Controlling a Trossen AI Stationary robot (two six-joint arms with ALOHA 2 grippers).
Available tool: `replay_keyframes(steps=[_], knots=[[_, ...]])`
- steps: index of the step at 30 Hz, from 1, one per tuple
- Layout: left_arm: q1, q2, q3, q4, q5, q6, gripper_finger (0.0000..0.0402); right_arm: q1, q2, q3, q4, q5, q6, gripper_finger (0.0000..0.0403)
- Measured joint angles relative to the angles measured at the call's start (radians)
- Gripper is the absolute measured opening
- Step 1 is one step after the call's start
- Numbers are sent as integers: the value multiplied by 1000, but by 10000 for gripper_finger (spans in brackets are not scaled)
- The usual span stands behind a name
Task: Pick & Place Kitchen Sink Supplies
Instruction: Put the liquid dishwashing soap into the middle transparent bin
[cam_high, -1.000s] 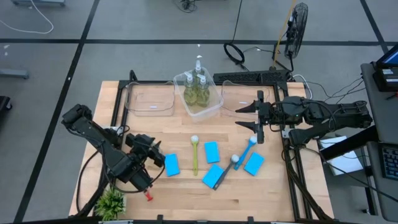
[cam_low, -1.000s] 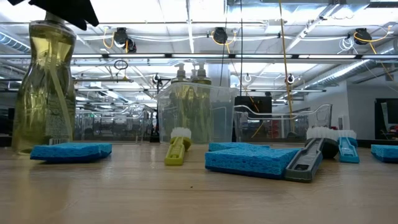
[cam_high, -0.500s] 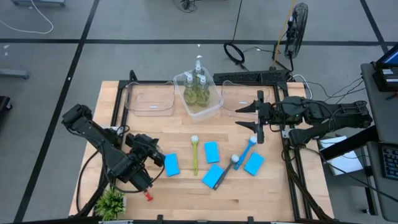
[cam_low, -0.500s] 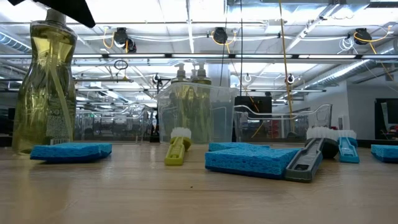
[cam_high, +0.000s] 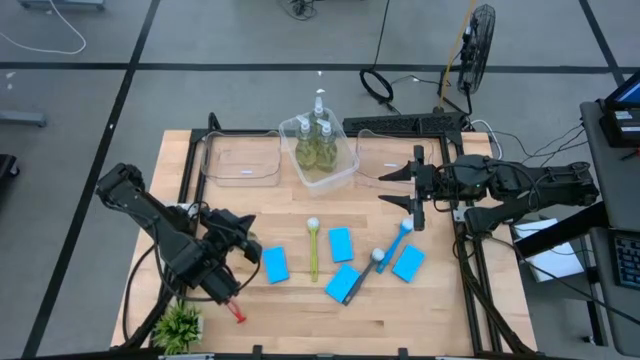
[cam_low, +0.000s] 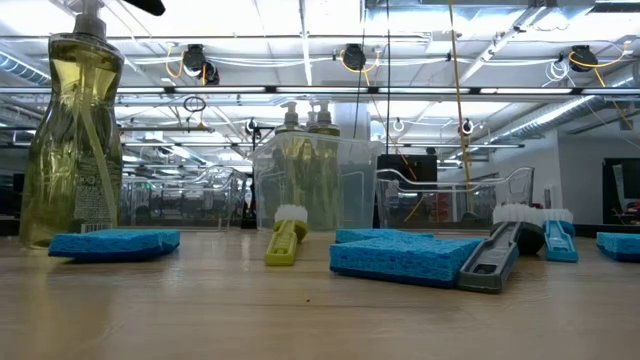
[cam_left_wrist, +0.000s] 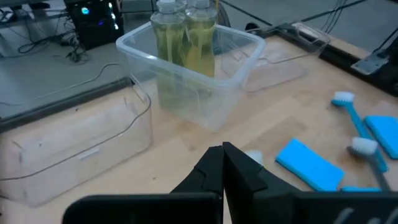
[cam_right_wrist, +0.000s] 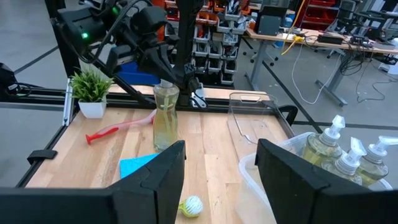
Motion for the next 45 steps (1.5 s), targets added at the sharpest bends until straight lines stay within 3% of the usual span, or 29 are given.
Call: replay_keyframes(steps=[5, 11, 15, 21, 27, 34, 39, 42, 45], knots=[[-8, 0, 74, 1, -46, 60, 12, 0, 0, 0, 0, 0, 0, 187], [-7, 0, 237, 1, -11, 358, 52, 0, 0, 0, 0, 0, 0, 187], [6, -8, 268, 1, 83, 460, 71, 0, 0, 0, 0, 0, 1, 187], [41, -19, 267, -1, 256, 461, 74, 0, 0, 0, 0, 0, 12, 187], [36, -20, 267, 6, 453, 308, 87, 0, 0, 0, 0, 0, 13, 187], [-29, -20, 267, 9, 636, 42, 156, 0, 0, 0, 0, 0, -1, 187], [-83, -19, 264, 1, 571, -129, 189, 0, 0, 0, 0, 0, -14, 187], [-97, -18, 248, 1, 489, -173, 183, 0, 0, 0, 0, -1, -24, 187], [-96, -18, 210, 1, 484, -186, 164, 0, 0, 0, 0, -1, -26, 187]])
